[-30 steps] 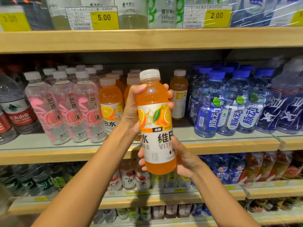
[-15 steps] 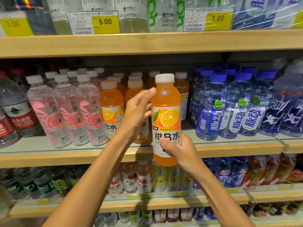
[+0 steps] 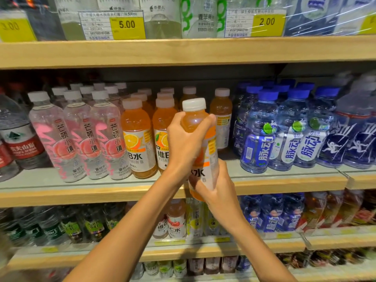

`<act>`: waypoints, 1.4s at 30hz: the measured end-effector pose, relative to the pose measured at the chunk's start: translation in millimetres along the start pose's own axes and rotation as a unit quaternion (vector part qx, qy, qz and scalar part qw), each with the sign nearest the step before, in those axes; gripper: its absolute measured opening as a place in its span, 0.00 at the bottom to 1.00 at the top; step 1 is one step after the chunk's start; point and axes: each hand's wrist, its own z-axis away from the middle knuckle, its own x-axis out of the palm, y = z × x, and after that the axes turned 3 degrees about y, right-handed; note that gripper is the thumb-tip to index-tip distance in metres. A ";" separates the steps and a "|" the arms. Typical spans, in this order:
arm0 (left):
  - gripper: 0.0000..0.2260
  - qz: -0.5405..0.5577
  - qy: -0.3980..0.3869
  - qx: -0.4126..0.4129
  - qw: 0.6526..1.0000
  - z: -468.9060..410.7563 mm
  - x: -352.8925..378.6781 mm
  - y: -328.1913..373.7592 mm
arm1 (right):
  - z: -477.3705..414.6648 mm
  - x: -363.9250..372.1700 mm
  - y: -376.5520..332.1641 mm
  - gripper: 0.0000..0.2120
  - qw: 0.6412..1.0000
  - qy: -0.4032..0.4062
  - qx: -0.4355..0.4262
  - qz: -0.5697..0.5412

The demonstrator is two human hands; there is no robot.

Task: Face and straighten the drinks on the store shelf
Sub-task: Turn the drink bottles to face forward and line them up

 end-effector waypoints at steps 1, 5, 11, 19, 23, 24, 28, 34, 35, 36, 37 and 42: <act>0.12 0.014 -0.011 -0.015 1.000 -2.4 -2.9 0.1 | -0.8 -4.6 -0.3 0.25 0.999 -0.025 0.005 -0.029; 0.15 0.132 -0.088 -0.142 0.977 -13.0 -18.2 0.5 | -8.4 -26.8 -3.9 0.38 0.966 -0.189 0.077 -0.159; 0.26 0.388 -0.328 -0.232 0.829 -21.8 -26.0 -1.6 | -9.8 -30.7 -17.9 0.42 0.902 -0.325 0.129 -0.253; 0.31 0.329 -0.361 -0.209 0.847 -17.9 -30.3 -16.4 | -2.6 -19.0 -19.6 0.19 0.956 -0.225 0.039 -0.187; 0.22 0.218 -0.268 -0.186 0.920 -12.0 -33.8 -28.5 | -13.8 -24.1 -12.1 0.20 0.985 -0.130 0.014 -0.115; 0.15 0.190 -0.247 -0.174 0.934 -9.5 -33.4 -33.7 | -18.6 -26.1 -8.9 0.20 0.990 -0.100 0.012 -0.095; 0.08 -0.061 -0.196 -0.036 0.978 2.0 -41.1 -60.1 | -39.7 -33.8 8.8 0.24 1.000 0.010 -0.004 -0.010; 0.17 -0.415 -0.272 0.295 0.816 20.1 -52.9 -90.1 | -62.3 -31.2 32.1 0.29 0.991 0.115 -0.003 0.066; 0.18 -0.454 -0.284 0.340 0.773 19.9 -53.4 -94.0 | -64.0 -29.4 34.1 0.29 0.989 0.126 -0.002 0.076; 0.19 -0.480 -0.299 0.371 0.737 19.4 -53.8 -97.1 | -65.6 -27.5 35.6 0.28 0.987 0.134 -0.001 0.084; 0.19 -0.495 -0.315 0.391 0.709 18.2 -54.2 -100.5 | -67.1 -26.1 36.7 0.28 0.986 0.138 0.001 0.091; 0.17 -0.500 -0.343 0.442 0.661 12.9 -56.0 -116.0 | -62.8 -22.0 39.7 0.32 0.984 0.138 0.000 0.112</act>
